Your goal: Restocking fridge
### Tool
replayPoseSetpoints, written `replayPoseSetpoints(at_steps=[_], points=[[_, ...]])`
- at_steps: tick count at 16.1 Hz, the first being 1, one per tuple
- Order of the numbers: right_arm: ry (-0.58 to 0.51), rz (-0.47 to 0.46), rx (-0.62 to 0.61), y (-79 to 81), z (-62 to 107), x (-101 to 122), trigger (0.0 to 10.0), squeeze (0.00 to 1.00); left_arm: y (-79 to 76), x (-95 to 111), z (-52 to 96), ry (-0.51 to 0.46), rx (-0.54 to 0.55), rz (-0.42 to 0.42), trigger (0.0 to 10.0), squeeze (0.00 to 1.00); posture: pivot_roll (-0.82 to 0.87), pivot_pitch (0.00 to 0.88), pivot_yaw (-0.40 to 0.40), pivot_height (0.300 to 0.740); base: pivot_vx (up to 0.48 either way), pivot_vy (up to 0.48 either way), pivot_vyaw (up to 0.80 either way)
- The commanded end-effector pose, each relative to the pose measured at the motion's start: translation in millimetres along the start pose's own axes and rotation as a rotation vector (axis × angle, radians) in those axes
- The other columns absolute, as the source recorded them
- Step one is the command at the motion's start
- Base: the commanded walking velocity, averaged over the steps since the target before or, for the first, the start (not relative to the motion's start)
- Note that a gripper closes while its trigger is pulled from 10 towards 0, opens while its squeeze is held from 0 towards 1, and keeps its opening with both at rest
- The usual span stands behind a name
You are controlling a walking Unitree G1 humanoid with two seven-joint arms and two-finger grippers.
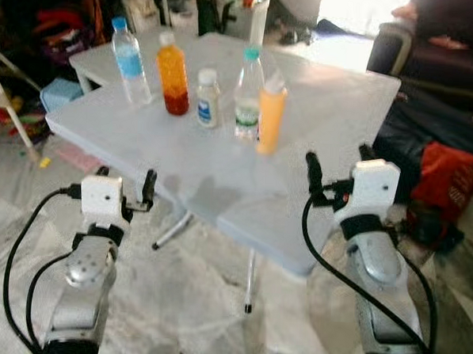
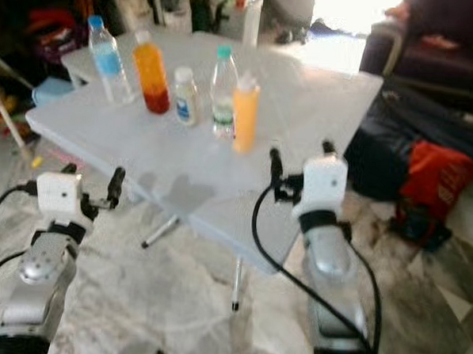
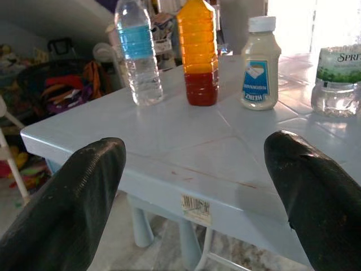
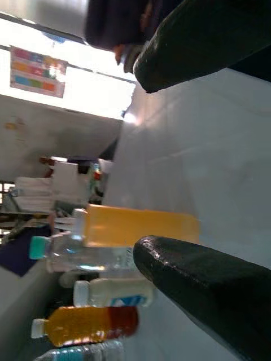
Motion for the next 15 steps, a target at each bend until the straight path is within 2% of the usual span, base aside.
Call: replayPoseSetpoints(at_steps=[1,5,9,11,14,15], points=[[-0.019,-0.021,-0.006,1.5,1.1,4.4,10.0,0.0,3.3,4.6,-4.7,-0.013,-0.007,-0.005,10.0,0.0,-0.07,0.0,0.035,0.74,0.341,0.337,0.0],[-0.031,-0.026,-0.008,6.0,-0.1,4.6,10.0,0.0,-2.1,8.5,-10.1,-0.036,-0.051,-0.038,10.0,0.0,-0.08,0.0,0.042,0.74,0.338,0.34,0.0],[-0.052,-0.017,-0.016,4.8,-7.2,9.2,10.0,0.0,-0.1,17.4,-15.3,-0.065,-0.035,-0.023,10.0,0.0,-0.07,0.0,0.034,0.74,0.341,0.337,-0.8],[-0.043,-0.025,-0.005,8.8,-5.8,6.7,10.0,0.0,-5.1,16.0,-12.1,-0.069,-0.052,0.019,10.0,0.0,-0.07,0.0,0.028,0.74,0.472,0.0,-0.51],[-0.036,-0.018,0.005,11.8,-3.5,4.1,10.0,0.0,-13.7,15.4,-9.5,-0.064,-0.075,0.03,10.0,0.0,-0.08,0.0,0.024,0.74,0.432,0.0,0.0],[-0.035,-0.017,0.007,12.1,-3.2,3.9,10.0,0.0,-15.7,16.7,-9.5,-0.069,-0.065,0.054,10.0,0.0,-0.08,0.0,0.022,0.74,0.0,0.0,0.0]])
Point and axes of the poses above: a point about 5 cm out from each wrist's last joint towards the gripper, its own z axis pointing back from the gripper into the wrist, its own x axis along the axis of the wrist's last joint, y = z × x, the point moved 1 cm from there along -z, pointing out of the wrist towards the gripper, and after that the axes turned 13 degrees about -z, right-handed, at the moved point
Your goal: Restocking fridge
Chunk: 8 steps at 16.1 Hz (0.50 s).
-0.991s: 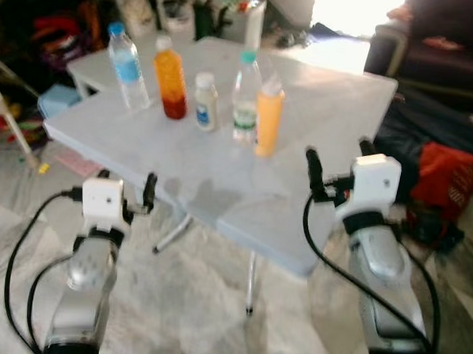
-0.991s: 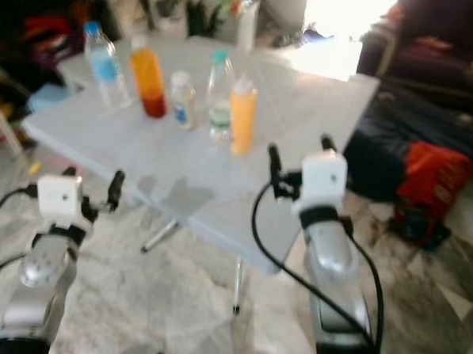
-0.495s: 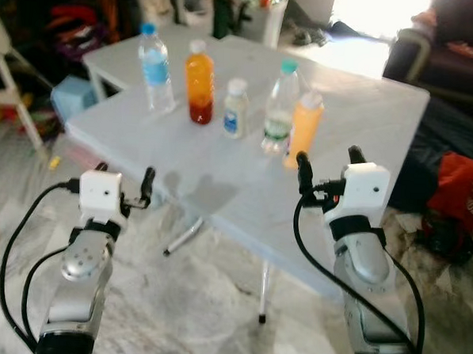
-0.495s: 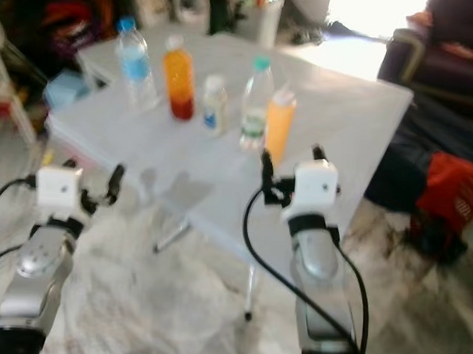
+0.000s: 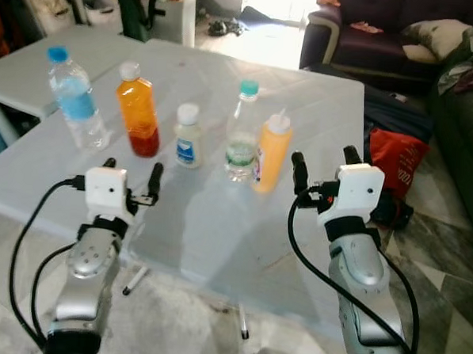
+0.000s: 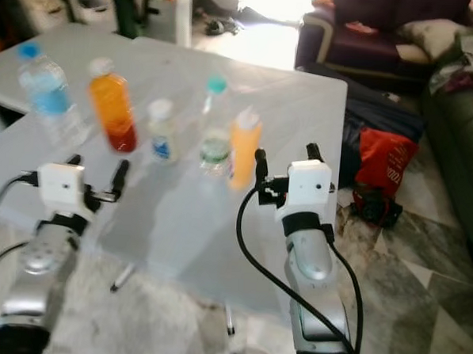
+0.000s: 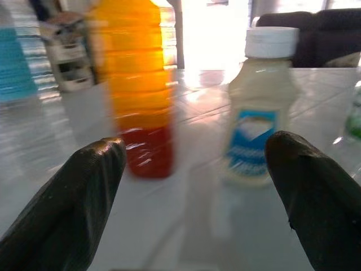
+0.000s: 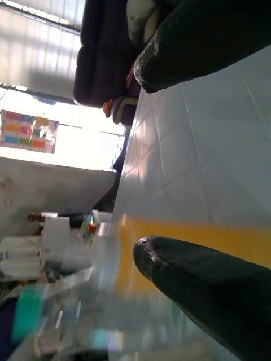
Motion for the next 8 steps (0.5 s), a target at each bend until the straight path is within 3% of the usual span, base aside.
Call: replayPoseSetpoints(at_steps=[1,8], points=[[-0.005,0.015,-0.02,-5.5,0.6,1.7,10.0,0.0,-4.4,8.2,-2.1,-0.032,-0.01,0.03,10.0,0.0,-0.08,0.0,0.02,0.74,0.0,0.0,0.0],[0.024,0.006,-0.015,0.1,7.6,-6.8,10.0,0.0,-3.1,5.9,8.1,-0.026,-0.019,0.045,10.0,0.0,-0.07,0.019,0.015,0.74,0.0,0.0,0.0]])
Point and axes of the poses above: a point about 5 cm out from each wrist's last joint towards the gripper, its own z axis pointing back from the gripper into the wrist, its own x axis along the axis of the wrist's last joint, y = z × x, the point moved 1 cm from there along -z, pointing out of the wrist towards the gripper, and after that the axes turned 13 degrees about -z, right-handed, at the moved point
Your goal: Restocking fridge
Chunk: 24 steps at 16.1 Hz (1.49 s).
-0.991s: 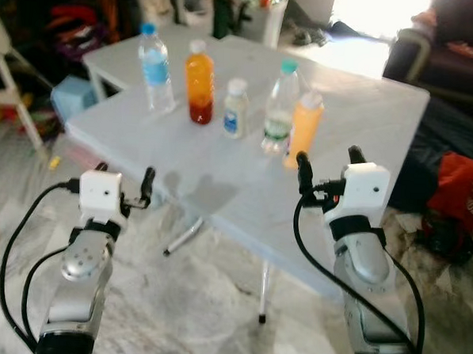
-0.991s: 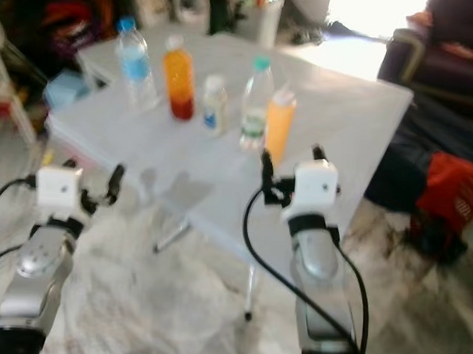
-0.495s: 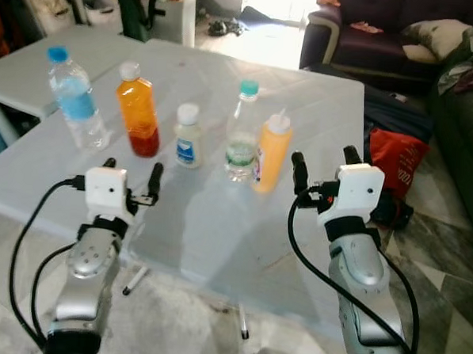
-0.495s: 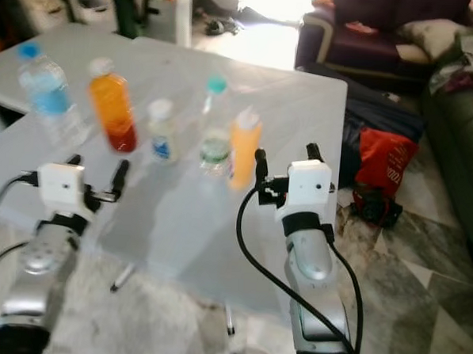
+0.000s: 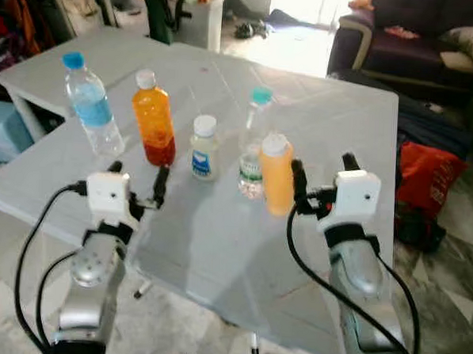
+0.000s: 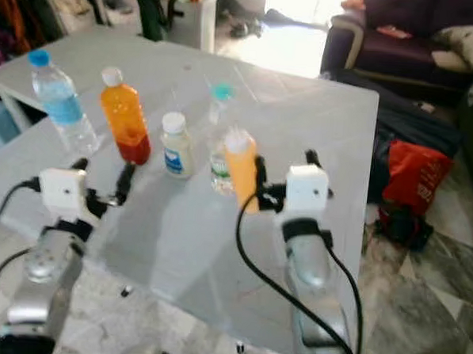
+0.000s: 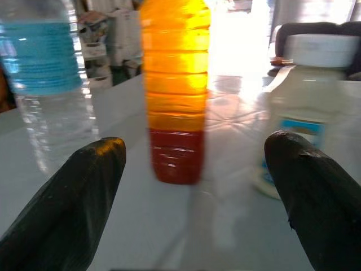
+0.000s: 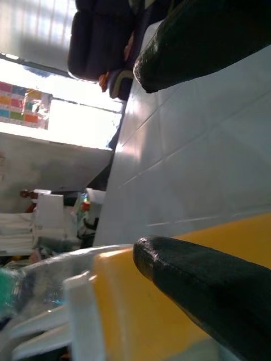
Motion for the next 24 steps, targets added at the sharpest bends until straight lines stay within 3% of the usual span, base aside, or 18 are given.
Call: replayPoseSetpoints(at_steps=[1,10,14,24], points=[[-0.015,0.006,0.008,0.8,-0.6,3.9,10.0,0.0,1.7,3.5,0.7,-0.008,-0.002,-0.006,10.0,0.0,-0.07,0.022,0.016,0.74,0.0,0.0,0.0],[-0.014,0.014,0.004,-0.4,0.5,3.7,10.0,0.0,0.3,3.4,0.9,-0.005,-0.018,-0.012,10.0,0.0,-0.08,0.028,0.02,0.74,0.0,0.0,0.0],[-0.019,-0.007,0.052,-2.9,-11.0,10.0,10.0,0.0,-1.1,2.8,0.8,-0.002,-0.021,-0.014,10.0,0.0,-0.08,0.031,0.018,0.74,0.0,0.0,0.0],[0.017,-0.078,0.138,11.3,3.0,6.4,10.0,0.0,-1.6,2.0,0.0,0.001,-0.021,-0.016,10.0,0.0,-0.08,0.031,0.018,0.74,0.0,0.0,0.0]])
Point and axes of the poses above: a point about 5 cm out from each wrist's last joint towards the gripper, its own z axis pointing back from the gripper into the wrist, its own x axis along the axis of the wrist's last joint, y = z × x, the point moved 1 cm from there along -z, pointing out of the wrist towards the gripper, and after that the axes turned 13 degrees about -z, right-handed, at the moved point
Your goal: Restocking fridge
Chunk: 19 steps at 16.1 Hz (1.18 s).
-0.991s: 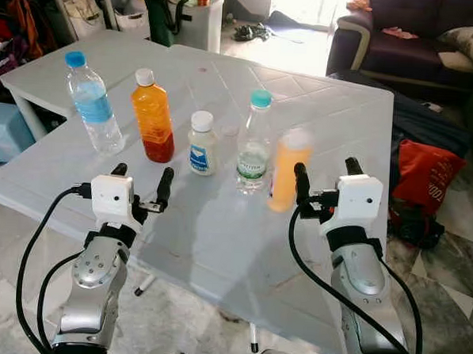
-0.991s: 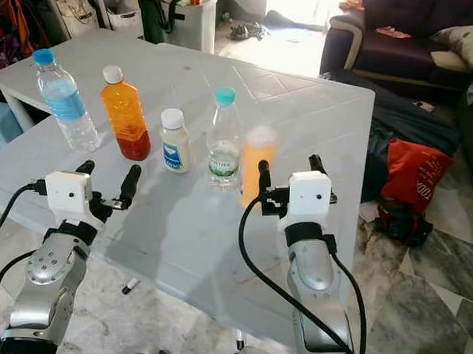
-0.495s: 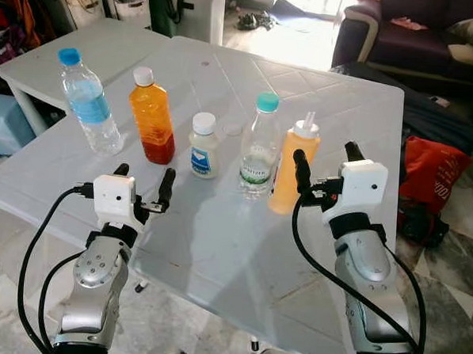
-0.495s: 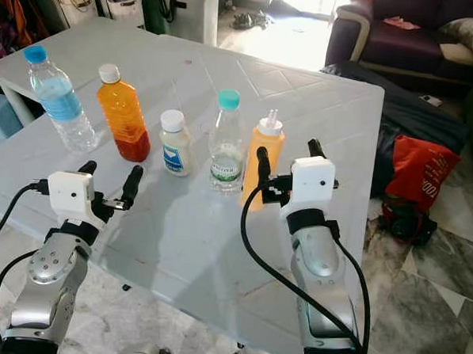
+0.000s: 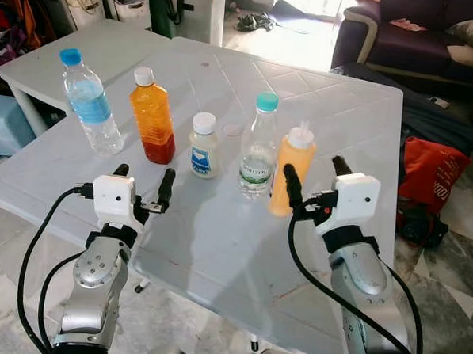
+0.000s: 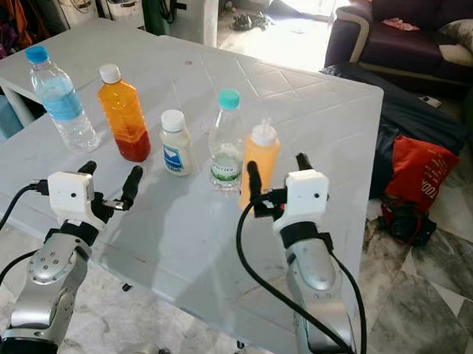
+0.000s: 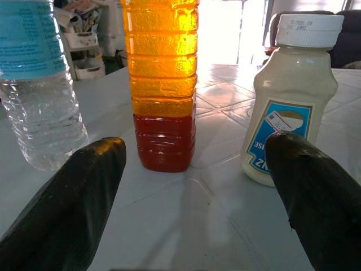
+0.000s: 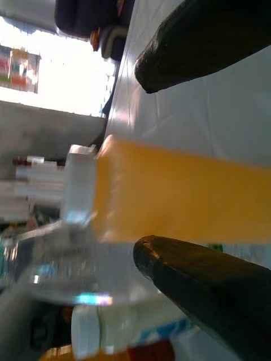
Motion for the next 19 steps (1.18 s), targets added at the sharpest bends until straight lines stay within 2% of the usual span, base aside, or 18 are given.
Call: replayPoseSetpoints(at_steps=[1,5,16,19], points=[[-0.005,-0.013,0.03,4.8,-0.5,3.9,10.0,0.0,0.6,2.0,-1.6,-0.003,-0.007,-0.011,10.0,0.0,-0.08,0.031,0.018,0.74,0.0,0.0,0.0],[0.038,-0.068,0.143,17.9,-3.6,3.9,10.0,0.0,-0.1,0.4,0.0,0.003,-0.005,-0.011,10.0,0.0,-0.08,0.032,0.009,0.74,0.0,0.0,0.0],[0.089,0.014,0.212,8.9,-15.6,0.8,10.0,0.0,-3.6,-2.6,0.7,0.014,-0.006,-0.009,10.0,0.0,-0.08,0.041,-0.001,0.74,0.0,0.0,0.0],[0.093,0.029,0.227,5.1,-25.8,-0.2,10.0,0.0,-5.5,-2.4,-0.3,0.016,-0.01,-0.009,10.0,0.0,-0.08,0.044,0.0,0.74,0.0,0.0,0.0]])
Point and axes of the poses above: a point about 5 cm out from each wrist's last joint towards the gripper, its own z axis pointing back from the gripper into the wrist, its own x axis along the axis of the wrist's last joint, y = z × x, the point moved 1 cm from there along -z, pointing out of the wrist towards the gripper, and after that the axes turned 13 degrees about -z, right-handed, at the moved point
